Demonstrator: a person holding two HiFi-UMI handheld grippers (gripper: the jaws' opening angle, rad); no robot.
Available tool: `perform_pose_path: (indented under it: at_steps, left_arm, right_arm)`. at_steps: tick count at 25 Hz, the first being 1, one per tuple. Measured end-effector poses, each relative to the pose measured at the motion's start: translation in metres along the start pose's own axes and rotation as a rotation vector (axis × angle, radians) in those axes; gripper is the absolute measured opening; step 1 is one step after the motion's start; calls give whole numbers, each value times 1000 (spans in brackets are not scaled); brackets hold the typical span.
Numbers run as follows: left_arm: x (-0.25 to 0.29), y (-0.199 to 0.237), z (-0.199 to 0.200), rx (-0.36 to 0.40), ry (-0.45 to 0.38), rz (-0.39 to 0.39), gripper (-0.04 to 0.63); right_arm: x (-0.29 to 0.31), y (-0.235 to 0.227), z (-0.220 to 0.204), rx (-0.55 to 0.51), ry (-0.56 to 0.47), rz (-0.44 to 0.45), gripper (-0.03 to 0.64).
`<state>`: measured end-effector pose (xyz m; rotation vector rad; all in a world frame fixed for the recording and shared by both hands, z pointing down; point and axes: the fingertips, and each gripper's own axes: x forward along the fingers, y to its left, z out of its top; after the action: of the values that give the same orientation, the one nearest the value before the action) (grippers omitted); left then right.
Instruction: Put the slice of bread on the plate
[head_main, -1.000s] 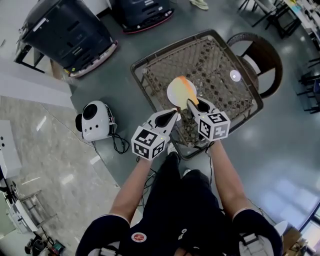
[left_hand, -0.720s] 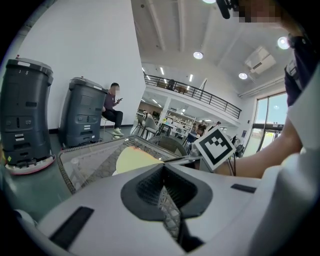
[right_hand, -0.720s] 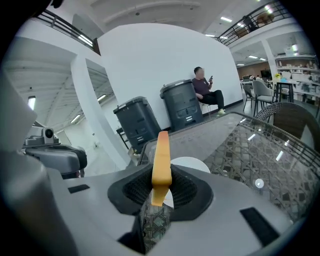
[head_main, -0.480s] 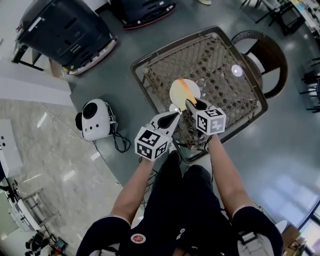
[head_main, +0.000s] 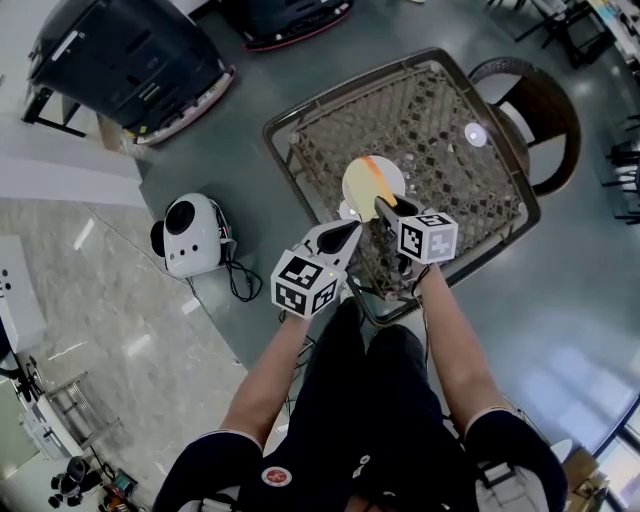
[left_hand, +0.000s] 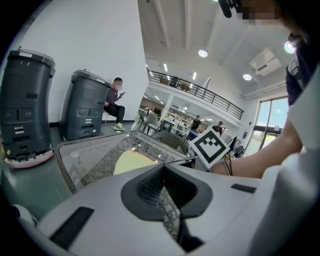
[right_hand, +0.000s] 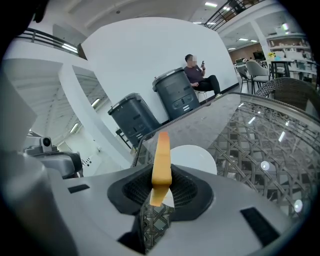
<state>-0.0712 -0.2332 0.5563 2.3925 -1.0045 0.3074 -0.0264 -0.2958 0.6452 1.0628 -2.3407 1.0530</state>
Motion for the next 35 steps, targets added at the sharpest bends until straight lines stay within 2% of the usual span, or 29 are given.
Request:
perform_pose_path:
  at_steps: [4, 11, 17, 22, 35]
  left_arm:
    - [3, 4, -2, -6, 10, -8, 6]
    - [12, 7, -9, -12, 33, -26, 6]
    - [18, 9, -11, -15, 48, -36, 6]
    - [22, 12, -13, -12, 63, -40, 6]
    - [30, 12, -14, -6, 72, -49, 6]
  right_arm:
    - [4, -3, 0, 6, -7, 20, 91]
    - [7, -19, -2, 13, -6, -2, 101]
    - [10, -31, -2, 61, -27, -3, 121]
    - [11, -41, -4, 75, -33, -39, 150]
    - [17, -61, -10, 53, -21, -123, 177]
